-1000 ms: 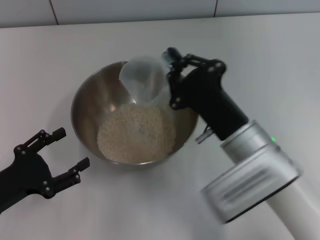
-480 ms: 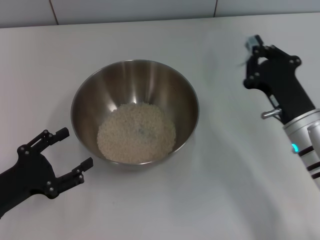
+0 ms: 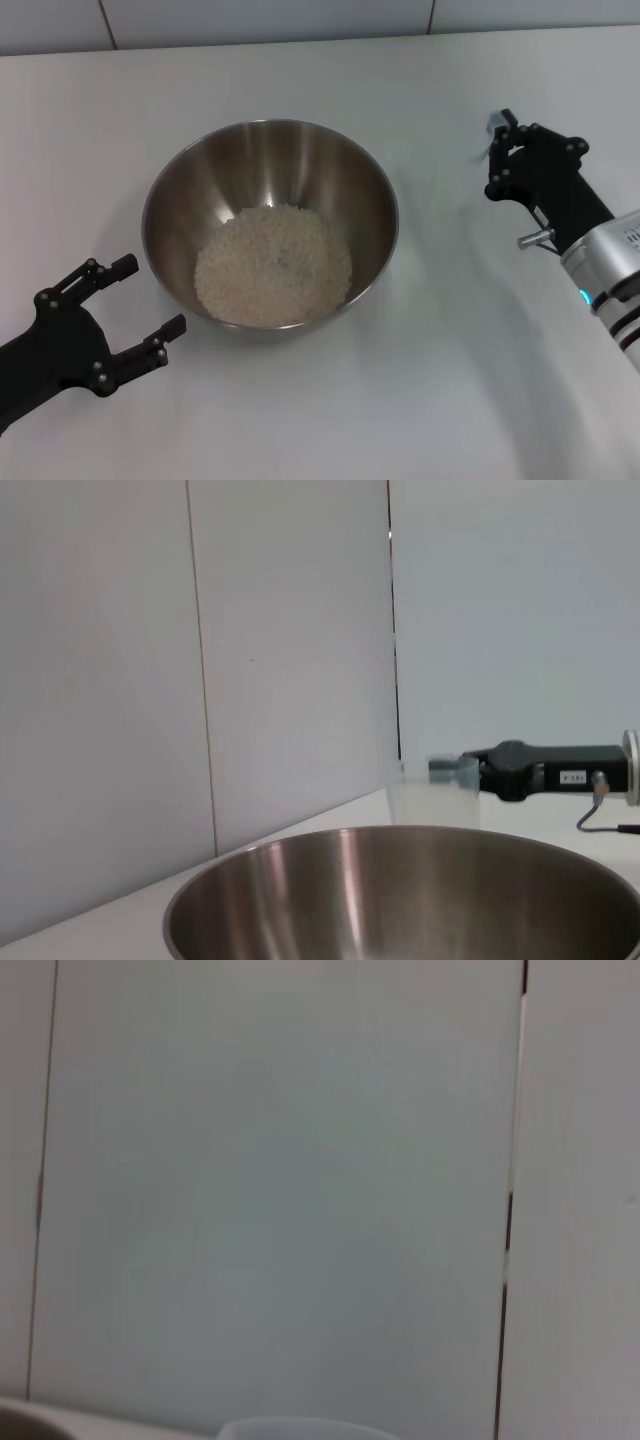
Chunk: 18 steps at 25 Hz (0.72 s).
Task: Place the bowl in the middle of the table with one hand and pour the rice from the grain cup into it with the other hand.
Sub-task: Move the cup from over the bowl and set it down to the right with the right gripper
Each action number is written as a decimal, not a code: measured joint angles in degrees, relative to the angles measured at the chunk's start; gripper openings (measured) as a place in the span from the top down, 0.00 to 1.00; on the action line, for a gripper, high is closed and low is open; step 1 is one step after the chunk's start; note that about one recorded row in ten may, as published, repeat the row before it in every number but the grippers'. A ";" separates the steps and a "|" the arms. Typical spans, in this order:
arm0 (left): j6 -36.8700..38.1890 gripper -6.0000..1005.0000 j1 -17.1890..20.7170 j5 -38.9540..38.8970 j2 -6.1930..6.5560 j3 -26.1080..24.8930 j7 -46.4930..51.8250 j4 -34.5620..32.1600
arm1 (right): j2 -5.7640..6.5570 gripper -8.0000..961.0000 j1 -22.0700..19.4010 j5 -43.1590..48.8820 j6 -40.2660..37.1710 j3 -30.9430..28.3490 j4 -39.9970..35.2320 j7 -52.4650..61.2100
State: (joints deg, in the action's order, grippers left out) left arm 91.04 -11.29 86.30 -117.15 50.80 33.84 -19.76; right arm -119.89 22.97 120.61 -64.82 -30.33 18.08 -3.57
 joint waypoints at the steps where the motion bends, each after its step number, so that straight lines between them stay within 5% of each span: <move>1: 0.00 0.16 0.00 0.00 0.00 0.00 0.00 0.00 | 0.00 0.90 0.22 0.02 0.89 0.00 -0.07 -0.01; 18: 0.11 0.16 -0.14 0.00 0.00 0.00 0.04 -0.11 | 0.17 0.87 3.94 0.69 9.83 1.58 -0.59 0.26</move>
State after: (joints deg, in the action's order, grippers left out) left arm 91.15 -11.43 86.31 -117.15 50.80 33.88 -19.86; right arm -119.71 26.90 121.30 -54.98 -28.75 17.49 -3.31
